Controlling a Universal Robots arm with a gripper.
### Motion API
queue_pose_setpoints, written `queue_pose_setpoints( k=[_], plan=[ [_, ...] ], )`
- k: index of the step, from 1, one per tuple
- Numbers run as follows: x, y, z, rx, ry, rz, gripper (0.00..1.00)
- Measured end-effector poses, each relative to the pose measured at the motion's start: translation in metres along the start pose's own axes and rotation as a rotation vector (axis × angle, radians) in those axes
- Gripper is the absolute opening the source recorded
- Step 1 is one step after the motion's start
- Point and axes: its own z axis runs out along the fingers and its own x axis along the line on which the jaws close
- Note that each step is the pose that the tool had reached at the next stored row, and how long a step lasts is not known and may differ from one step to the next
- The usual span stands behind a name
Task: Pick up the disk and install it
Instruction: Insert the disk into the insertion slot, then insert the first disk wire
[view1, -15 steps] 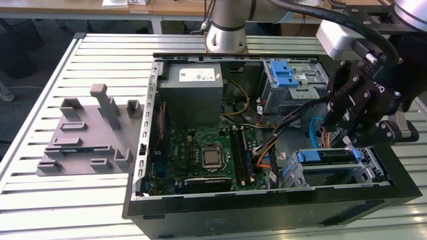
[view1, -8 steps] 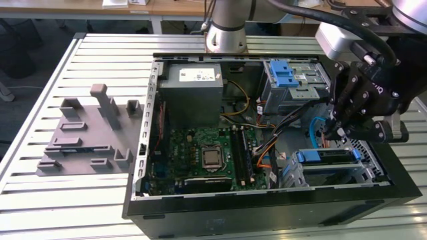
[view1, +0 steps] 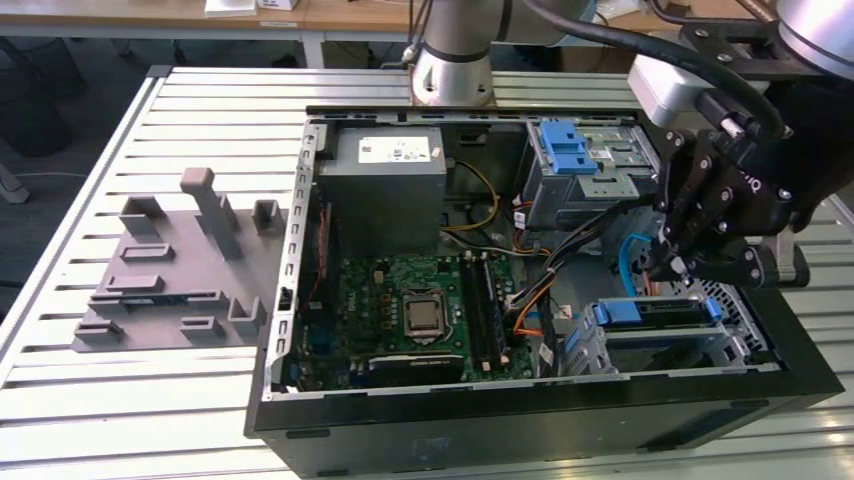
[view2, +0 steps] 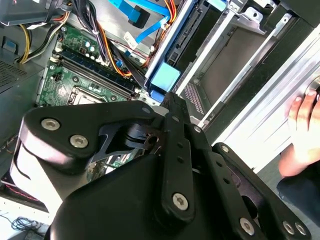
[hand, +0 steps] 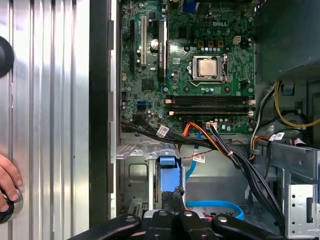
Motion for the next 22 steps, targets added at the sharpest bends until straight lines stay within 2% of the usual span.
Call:
queue_pose_setpoints(
  k=[10, 14, 22],
  plan=[
    [0.0002, -0.0002, 0.0097, 0.0, 0.0, 0.0, 0.11],
    [0.0002, -0.0015, 0.0108, 0.0, 0.0001, 0.0, 0.11],
    [-0.0014, -0.0138, 0.0108, 0.0, -0.0002, 0.0, 0.11]
  ],
)
